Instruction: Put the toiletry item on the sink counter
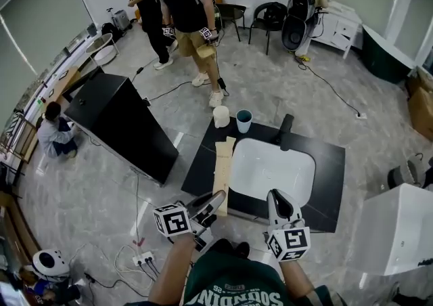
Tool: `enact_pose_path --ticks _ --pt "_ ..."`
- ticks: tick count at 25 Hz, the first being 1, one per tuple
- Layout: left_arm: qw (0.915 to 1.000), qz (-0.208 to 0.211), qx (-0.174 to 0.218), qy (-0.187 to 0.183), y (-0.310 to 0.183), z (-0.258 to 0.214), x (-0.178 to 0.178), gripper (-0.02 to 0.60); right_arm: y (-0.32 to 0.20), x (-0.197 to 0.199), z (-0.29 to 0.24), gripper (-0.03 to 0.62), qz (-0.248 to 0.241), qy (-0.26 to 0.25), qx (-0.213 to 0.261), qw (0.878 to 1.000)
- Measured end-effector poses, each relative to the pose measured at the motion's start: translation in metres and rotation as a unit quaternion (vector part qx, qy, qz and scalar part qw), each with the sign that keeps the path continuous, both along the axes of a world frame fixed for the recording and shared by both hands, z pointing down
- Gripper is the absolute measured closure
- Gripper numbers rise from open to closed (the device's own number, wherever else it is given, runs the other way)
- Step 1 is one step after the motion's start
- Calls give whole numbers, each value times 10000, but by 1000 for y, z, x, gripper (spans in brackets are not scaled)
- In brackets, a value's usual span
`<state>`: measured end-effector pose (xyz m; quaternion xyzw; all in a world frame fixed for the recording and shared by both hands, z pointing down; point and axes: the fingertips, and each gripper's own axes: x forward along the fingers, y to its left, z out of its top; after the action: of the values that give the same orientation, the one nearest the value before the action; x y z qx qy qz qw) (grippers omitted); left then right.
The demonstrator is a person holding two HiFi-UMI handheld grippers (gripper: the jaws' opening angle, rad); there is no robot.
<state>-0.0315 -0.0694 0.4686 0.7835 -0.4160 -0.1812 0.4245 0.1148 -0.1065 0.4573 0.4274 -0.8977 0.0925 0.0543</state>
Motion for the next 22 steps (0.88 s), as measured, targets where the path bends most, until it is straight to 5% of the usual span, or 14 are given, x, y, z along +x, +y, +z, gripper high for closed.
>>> enact_pose_path --ticks 8,22 --pt "10000 62 -75 -23 -27 6 -17 532 -14 -16 4 545 14 21 -100 9999" --pt "9981 530 -306 -60 -132 37 -126 532 -97 -121 13 545 456 217 -169 9986"
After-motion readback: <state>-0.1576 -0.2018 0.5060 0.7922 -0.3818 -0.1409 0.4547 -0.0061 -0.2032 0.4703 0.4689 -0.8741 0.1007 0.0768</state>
